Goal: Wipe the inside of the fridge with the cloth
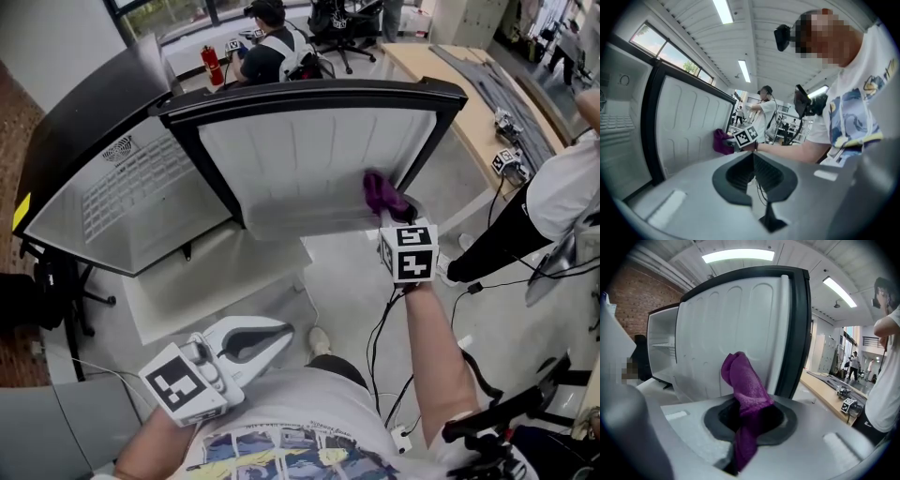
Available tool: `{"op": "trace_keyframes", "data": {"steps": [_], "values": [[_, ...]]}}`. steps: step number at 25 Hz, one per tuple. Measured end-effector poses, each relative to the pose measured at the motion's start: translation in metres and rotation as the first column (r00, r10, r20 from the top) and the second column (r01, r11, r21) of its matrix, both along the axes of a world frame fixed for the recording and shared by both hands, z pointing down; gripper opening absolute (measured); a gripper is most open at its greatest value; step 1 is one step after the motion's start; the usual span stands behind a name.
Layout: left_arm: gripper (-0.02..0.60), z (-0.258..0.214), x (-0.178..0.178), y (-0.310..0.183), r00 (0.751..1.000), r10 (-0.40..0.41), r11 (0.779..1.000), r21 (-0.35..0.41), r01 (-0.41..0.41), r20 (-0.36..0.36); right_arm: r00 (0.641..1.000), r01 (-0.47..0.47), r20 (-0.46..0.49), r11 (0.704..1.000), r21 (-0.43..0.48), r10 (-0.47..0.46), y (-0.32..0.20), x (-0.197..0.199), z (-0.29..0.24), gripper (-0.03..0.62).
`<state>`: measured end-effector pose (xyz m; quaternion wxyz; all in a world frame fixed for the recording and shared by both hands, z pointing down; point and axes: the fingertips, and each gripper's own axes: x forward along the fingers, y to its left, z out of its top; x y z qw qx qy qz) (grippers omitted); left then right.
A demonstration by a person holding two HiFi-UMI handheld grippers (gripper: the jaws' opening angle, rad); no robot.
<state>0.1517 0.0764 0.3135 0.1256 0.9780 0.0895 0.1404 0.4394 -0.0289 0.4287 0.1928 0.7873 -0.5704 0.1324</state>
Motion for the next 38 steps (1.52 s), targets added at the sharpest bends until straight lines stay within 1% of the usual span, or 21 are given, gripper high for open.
{"op": "trace_keyframes", "data": {"steps": [4, 7, 9, 13, 16, 20, 23, 27, 33, 38], "values": [[0.006, -0.001, -0.006, -0.002, 1.000, -0.013, 1.000, 0.003, 0.013, 0.002, 0.994, 0.109, 0.017, 0.993, 0.042, -0.110, -0.015, -0.037, -0.012, 0.054], [0.005, -0.002, -0.014, -0.004, 1.000, -0.030, 1.000, 0.002, 0.030, 0.000, 0.979, 0.203, 0.013, 0.977, 0.059, -0.204, -0.031, -0.071, -0.019, 0.054], [0.006, -0.002, -0.021, -0.007, 0.999, -0.048, 0.999, 0.002, 0.048, 0.003, 0.961, 0.274, 0.018, 0.959, 0.070, -0.275, -0.046, -0.095, -0.020, 0.054], [0.005, -0.002, -0.036, -0.016, 0.994, -0.107, 0.994, 0.004, 0.107, 0.012, 0.915, 0.401, 0.019, 0.914, 0.067, -0.403, -0.076, -0.142, -0.013, 0.054], [0.006, -0.002, -0.050, -0.025, 0.987, -0.160, 0.987, 0.005, 0.160, 0.016, 0.887, 0.458, 0.030, 0.887, 0.065, -0.460, -0.096, -0.169, -0.005, 0.054], [0.006, 0.000, -0.066, -0.035, 0.974, -0.224, 0.974, 0.008, 0.224, 0.028, 0.855, 0.517, 0.029, 0.855, 0.039, -0.518, -0.116, -0.195, 0.012, 0.054], [0.006, 0.000, -0.074, -0.039, 0.964, -0.262, 0.965, 0.010, 0.262, 0.037, 0.840, 0.542, 0.031, 0.840, 0.010, -0.542, -0.127, -0.206, 0.027, 0.054], [0.006, 0.004, -0.079, -0.042, 0.955, -0.292, 0.956, 0.030, 0.291, 0.060, 0.839, 0.545, 0.002, 0.838, -0.030, -0.545, -0.133, -0.206, 0.042, 0.054], [0.006, 0.006, -0.072, -0.041, 0.955, -0.286, 0.958, 0.017, 0.285, 0.079, 0.852, 0.517, -0.057, 0.853, -0.078, -0.521, -0.130, -0.188, 0.053, 0.054], [0.006, 0.004, -0.050, -0.034, 0.969, -0.236, 0.972, 0.014, 0.235, 0.076, 0.874, 0.478, -0.061, 0.875, -0.078, -0.482, -0.117, -0.167, 0.058, 0.054]]}}
